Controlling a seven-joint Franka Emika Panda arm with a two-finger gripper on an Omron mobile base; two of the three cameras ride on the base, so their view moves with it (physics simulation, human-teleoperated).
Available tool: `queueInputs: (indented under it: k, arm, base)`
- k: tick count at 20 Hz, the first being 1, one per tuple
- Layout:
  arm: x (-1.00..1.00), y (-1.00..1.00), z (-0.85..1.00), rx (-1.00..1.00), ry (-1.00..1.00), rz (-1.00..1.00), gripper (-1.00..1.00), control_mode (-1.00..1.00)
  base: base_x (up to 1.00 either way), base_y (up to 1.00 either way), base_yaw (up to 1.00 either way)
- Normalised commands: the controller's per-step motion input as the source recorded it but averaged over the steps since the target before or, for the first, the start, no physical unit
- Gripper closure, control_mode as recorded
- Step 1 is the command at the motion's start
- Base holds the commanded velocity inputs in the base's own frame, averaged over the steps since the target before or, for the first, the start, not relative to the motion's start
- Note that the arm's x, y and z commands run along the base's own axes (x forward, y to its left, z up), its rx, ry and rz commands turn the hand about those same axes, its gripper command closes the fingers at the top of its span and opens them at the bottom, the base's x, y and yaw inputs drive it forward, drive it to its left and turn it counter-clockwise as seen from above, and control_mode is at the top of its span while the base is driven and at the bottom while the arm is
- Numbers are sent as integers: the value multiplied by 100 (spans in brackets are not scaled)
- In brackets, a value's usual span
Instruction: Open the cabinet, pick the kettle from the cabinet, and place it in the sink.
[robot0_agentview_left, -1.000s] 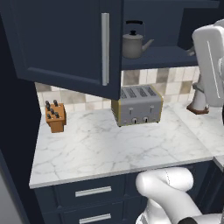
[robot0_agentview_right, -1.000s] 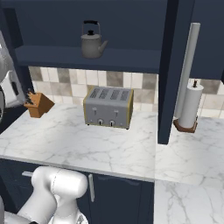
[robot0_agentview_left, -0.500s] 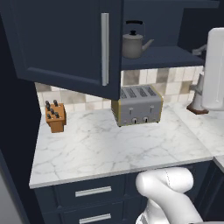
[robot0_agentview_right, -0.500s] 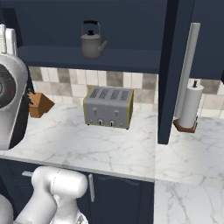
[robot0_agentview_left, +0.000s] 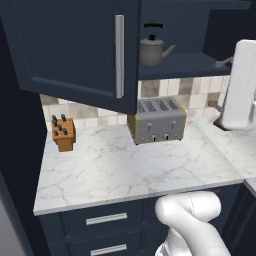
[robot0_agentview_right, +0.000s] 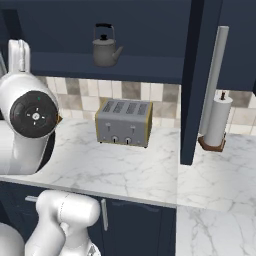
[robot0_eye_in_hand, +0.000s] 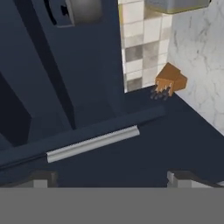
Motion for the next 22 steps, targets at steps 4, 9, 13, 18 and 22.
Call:
queueInputs:
  k: [4,9,13,18,22]
  arm:
    - [23,2,0,1,1,16,-100,-100]
    - [16,5,0,0,0,15,-100,-100]
    - [2,20,0,0,0,8,-100,-100]
    - [7,19,0,0,0,0,-100,-100]
    - [25,10,0,0,0,0,-100,-100]
  base:
    - [0,0,0]
    - [0,0,0]
    - [0,0,0]
    - [0,0,0]
    - [0,0,0]
